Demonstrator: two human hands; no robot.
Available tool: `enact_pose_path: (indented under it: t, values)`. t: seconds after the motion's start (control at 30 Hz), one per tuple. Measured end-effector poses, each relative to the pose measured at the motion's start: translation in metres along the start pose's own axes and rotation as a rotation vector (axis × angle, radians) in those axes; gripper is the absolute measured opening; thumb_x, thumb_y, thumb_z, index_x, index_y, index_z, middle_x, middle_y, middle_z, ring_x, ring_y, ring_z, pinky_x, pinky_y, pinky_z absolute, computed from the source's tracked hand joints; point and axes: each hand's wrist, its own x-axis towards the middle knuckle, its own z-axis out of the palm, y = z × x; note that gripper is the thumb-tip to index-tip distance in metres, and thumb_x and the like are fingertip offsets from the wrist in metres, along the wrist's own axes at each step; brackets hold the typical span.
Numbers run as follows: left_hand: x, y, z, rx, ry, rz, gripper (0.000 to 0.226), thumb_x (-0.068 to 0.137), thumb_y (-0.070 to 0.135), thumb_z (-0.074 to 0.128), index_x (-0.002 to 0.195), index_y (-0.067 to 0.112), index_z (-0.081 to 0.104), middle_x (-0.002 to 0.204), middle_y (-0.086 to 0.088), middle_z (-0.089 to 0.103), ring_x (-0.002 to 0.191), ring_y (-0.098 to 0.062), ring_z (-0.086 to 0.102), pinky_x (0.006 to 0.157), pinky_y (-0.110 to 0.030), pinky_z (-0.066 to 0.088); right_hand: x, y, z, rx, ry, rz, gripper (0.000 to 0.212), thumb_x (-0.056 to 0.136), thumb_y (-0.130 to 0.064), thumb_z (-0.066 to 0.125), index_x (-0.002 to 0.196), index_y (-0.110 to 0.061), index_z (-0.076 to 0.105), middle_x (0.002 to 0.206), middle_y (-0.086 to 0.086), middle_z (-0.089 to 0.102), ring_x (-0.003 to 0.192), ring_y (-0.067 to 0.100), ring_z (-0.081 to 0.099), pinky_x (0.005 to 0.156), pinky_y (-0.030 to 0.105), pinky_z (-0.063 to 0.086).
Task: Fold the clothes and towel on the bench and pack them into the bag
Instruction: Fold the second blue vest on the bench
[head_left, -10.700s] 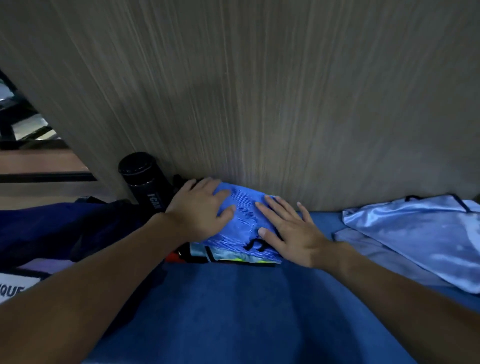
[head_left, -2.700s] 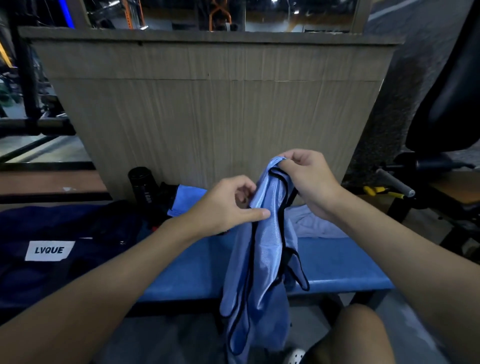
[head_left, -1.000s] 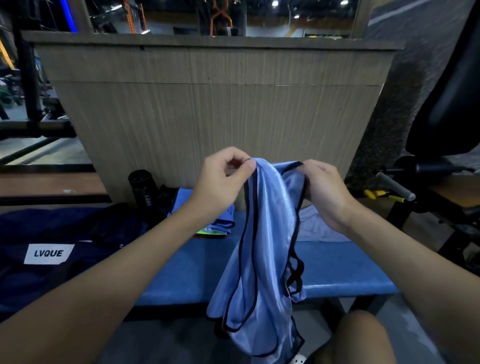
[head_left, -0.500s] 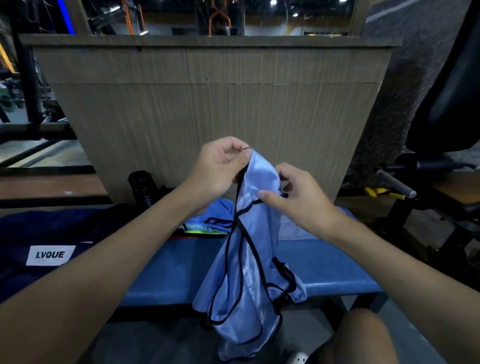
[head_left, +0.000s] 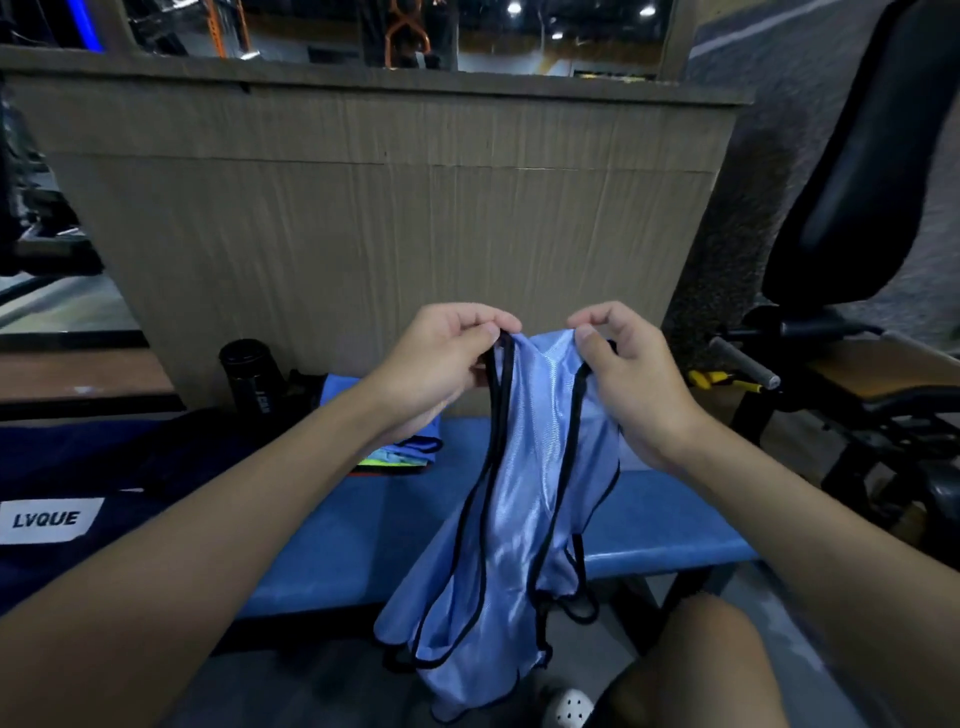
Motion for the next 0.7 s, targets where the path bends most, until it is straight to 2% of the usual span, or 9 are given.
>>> enact_pose_path:
  t: [0.1,0.13,0.27,0.43,0.5,0.57,0.6,0.7]
  values:
    - [0.003,-0.003,0.016,-0.006,-0.071,0.044,0.007,0.094,0.001,0.063,0.094,0.007,0.065,0.084,-0.006,0.064,0.075,-0.013,0.058,0.072,-0.022,0.051,-0.008,-0.005,-0.019,0.015,0.085,0.058,0.016,0.101,-0.009,0.047,0.093,-0.016,0.059,0.076,0.003,0.05,0.061,0.007,0.046,0.057,0.022,0.04]
    - [0.005,-0.004,0.021,0.03,-0.067,0.073,0.012,0.089,-0.002,0.067,0.093,0.01,0.065,0.082,-0.004,0.063,0.074,-0.011,0.057,0.072,-0.021,0.051,-0.011,-0.007,-0.026,0.005,0.109,0.065,0.015,0.101,-0.008,0.047,0.094,-0.016,0.058,0.074,0.002,0.049,0.058,0.006,0.044,0.054,0.019,0.038]
    - [0.01,-0.005,0.04,0.138,-0.092,0.159,0.019,0.087,-0.008,0.067,0.084,0.011,0.065,0.076,-0.003,0.061,0.068,-0.007,0.056,0.069,-0.018,0.051,-0.022,-0.008,-0.05,0.048,0.149,0.101,0.016,0.101,-0.008,0.048,0.09,-0.016,0.057,0.082,0.01,0.049,0.075,0.022,0.043,0.068,0.036,0.037]
    - [0.014,-0.004,0.057,0.212,-0.185,0.184,0.018,0.088,-0.005,0.067,0.083,0.012,0.068,0.078,-0.004,0.069,0.069,-0.005,0.063,0.072,-0.018,0.054,-0.029,-0.003,-0.072,-0.019,0.186,0.099,0.015,0.1,-0.014,0.05,0.09,-0.019,0.059,0.084,0.01,0.053,0.077,0.022,0.046,0.071,0.039,0.039]
    - [0.015,-0.002,0.062,0.147,-0.194,0.167,0.017,0.089,-0.008,0.064,0.084,0.008,0.067,0.077,-0.006,0.068,0.065,-0.004,0.064,0.067,-0.017,0.053,-0.027,0.002,-0.079,-0.089,0.187,0.099,0.01,0.099,-0.011,0.053,0.093,-0.016,0.058,0.078,0.003,0.057,0.072,0.018,0.049,0.068,0.032,0.042]
    - [0.017,-0.001,0.067,0.085,-0.197,0.147,0.017,0.09,-0.009,0.062,0.083,0.006,0.066,0.075,-0.007,0.067,0.062,-0.004,0.064,0.062,-0.017,0.052,-0.026,0.006,-0.082,-0.167,0.176,0.069,0.004,0.097,-0.006,0.055,0.097,-0.009,0.057,0.07,-0.005,0.056,0.06,0.004,0.049,0.062,0.019,0.04]
    - [0.019,0.0,0.069,0.07,-0.193,0.144,0.018,0.09,-0.01,0.061,0.083,0.006,0.066,0.073,-0.006,0.067,0.061,-0.003,0.063,0.06,-0.016,0.052,-0.027,0.007,-0.081,-0.224,0.179,0.035,0.003,0.096,-0.004,0.056,0.098,-0.006,0.057,0.07,-0.006,0.055,0.057,-0.001,0.049,0.061,0.017,0.04]
    - [0.024,0.0,0.071,0.063,-0.168,0.143,0.019,0.091,-0.009,0.061,0.082,0.007,0.066,0.069,-0.002,0.068,0.06,-0.003,0.064,0.06,-0.016,0.051,-0.033,0.005,-0.079,-0.263,0.136,-0.092,0.009,0.094,-0.008,0.061,0.096,0.0,0.059,0.076,0.0,0.058,0.064,-0.003,0.053,0.064,0.014,0.043]
